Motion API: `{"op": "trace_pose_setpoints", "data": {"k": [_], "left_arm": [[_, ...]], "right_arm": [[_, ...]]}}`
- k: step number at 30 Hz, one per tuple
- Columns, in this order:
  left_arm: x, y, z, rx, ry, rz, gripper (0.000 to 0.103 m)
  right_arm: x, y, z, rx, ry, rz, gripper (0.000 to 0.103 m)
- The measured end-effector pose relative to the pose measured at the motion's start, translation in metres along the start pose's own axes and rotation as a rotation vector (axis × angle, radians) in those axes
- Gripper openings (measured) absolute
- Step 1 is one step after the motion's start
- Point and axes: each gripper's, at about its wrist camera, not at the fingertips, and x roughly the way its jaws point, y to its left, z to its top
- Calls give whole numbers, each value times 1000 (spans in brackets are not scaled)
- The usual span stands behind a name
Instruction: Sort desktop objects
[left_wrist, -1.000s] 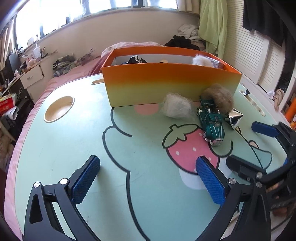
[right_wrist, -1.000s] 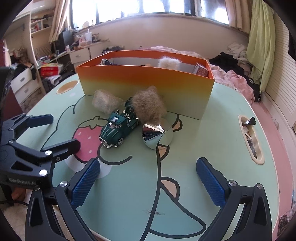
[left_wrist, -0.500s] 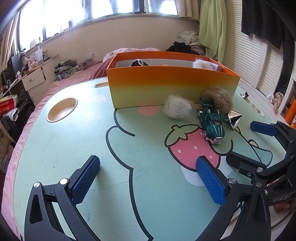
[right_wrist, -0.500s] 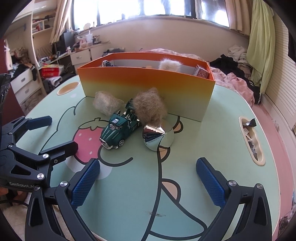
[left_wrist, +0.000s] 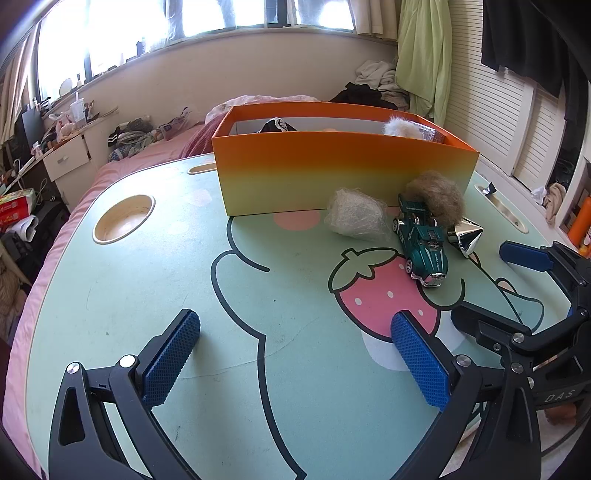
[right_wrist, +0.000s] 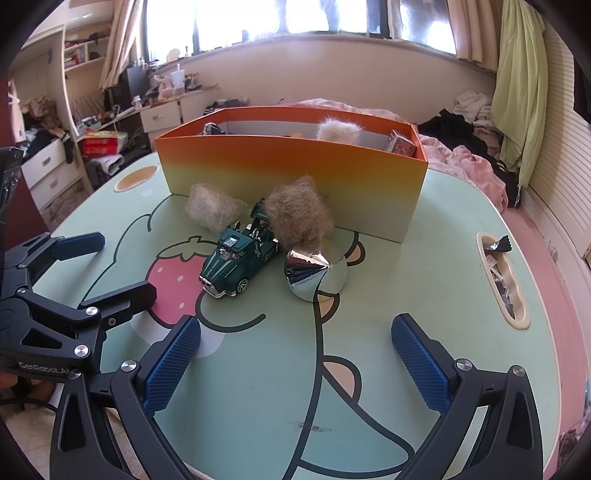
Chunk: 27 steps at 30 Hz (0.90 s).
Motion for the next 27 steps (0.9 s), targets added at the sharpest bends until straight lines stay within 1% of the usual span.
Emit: {"op": "trace_pose_setpoints", "data": {"k": [13,27], "left_arm": [[0,0,0,0,1,0,103],[0,-1,0,0,0,0,103]], "right_arm": [[-1,-4,3,5,-6,-4,102],[0,-3,2,15,-23,-11,92]]}}
